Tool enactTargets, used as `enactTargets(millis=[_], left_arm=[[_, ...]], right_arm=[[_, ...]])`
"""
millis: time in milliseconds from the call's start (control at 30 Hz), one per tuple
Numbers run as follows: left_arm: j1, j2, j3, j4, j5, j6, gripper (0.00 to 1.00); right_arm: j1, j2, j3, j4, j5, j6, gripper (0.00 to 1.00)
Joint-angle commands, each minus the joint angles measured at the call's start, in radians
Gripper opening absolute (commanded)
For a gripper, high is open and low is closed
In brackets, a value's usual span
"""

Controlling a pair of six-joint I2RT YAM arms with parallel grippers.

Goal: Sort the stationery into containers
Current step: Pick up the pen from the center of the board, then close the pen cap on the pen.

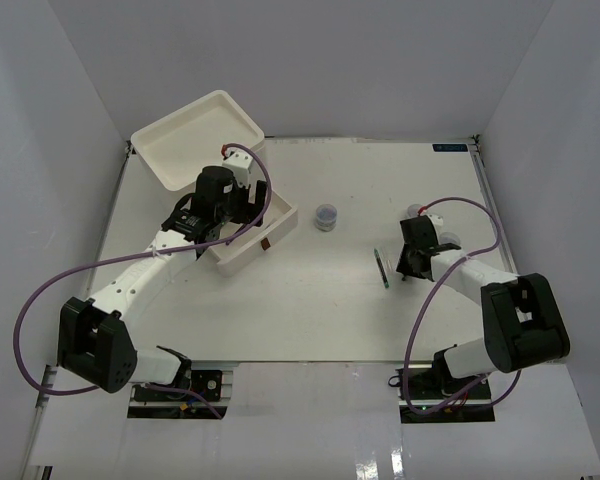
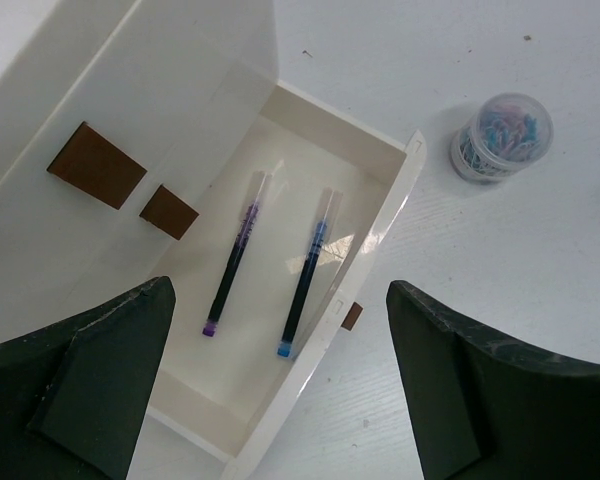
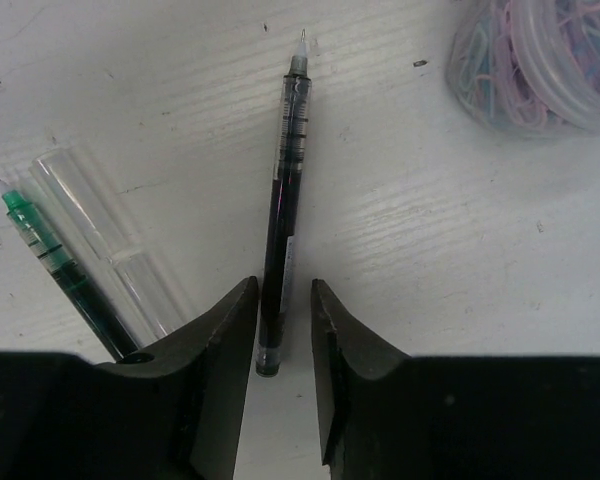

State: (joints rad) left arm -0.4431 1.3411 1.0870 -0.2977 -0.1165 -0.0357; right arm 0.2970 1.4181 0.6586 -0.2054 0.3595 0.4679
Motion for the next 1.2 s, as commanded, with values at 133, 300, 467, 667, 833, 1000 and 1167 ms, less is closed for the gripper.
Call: enactTargets(millis=[133, 300, 467, 667, 833, 1000, 1167], left_arm=[[-0.002, -0.025, -0.001, 0.023, 0.02, -0.029, 0.98], [-0.002, -0.033, 0.014, 0.022, 0.177, -0.117, 0.98], [-0.002, -0.094, -0.01, 0.054, 0.369, -0.364, 0.98], [-0.051, -0.158, -0.128, 0.274, 0.502, -0.654, 0.98], [-0.253, -0.116, -0.136, 0.385, 0.324, -0.693, 0.98], [-0.367, -0.007, -0.118, 0.514, 0.216, -0.714, 0.98], [-0.451, 0.072, -0.092, 0.641, 0.083, -0.693, 0.98]], right_arm=[[-0.009, -0.014, -0.001, 0.037, 0.033, 0.02, 0.21], [-0.009, -0.118, -0.036, 0.029, 0.019, -0.009, 0.09], [-0.001, -0.292, -0.05, 0.023, -0.074, -0.107, 0.08], [0.03, -0.548, -0.103, 0.176, -0.345, -0.218, 0.08], [0.059, -0.628, -0.113, 0.305, -0.539, -0.226, 0.08], [0.082, -0.668, -0.131, 0.437, -0.657, -0.201, 0.08], [0.088, -0.68, -0.16, 0.498, -0.7, -0.154, 0.08]])
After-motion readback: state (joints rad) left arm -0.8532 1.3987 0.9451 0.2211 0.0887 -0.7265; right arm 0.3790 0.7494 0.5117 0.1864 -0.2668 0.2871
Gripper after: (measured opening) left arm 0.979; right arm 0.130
